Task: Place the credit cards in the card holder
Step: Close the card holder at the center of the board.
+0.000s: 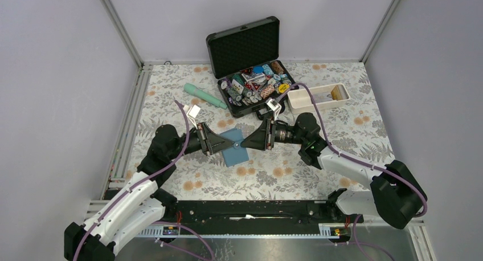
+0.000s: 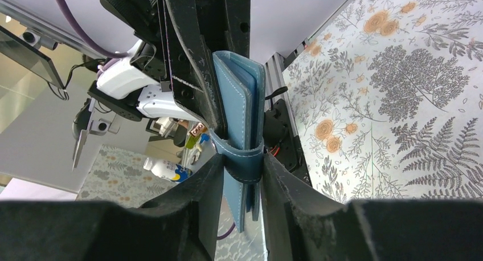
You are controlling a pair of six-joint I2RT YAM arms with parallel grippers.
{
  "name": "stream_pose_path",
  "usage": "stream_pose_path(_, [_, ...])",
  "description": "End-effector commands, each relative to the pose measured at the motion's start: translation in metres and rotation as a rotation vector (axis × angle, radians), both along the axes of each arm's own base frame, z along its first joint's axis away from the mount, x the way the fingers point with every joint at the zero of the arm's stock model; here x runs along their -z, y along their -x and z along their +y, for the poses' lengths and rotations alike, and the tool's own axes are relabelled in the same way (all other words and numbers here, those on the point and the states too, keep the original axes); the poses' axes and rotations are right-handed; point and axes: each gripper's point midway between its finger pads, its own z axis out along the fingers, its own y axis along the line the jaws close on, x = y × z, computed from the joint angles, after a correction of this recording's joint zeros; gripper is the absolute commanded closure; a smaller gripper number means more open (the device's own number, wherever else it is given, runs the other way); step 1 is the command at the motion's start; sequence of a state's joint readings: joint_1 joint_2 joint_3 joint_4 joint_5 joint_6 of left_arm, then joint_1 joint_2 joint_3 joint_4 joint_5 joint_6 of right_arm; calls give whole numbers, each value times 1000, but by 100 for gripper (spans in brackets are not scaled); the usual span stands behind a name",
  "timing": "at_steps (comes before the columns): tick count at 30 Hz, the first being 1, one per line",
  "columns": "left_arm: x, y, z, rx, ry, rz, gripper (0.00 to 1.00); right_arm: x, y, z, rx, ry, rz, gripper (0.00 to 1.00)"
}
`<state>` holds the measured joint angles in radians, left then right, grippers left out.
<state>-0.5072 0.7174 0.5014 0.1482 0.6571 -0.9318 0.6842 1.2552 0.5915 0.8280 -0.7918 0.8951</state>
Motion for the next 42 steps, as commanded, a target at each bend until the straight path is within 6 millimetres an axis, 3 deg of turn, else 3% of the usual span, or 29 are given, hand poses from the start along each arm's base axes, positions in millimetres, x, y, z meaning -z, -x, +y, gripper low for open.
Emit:
stream_pose_path(1, [-29,-4,0,-7,35,-92,100,-22,5,2,-49,-44,-56,59])
stream_pose_path(19, [-27,-1,-1,18,28,-100,100,-22,-1,9,-50,-47,-25,54])
stream_pose_path(42, [-28,-5,0,-3,28,-103,100,0,4,12,-114,38,52,60])
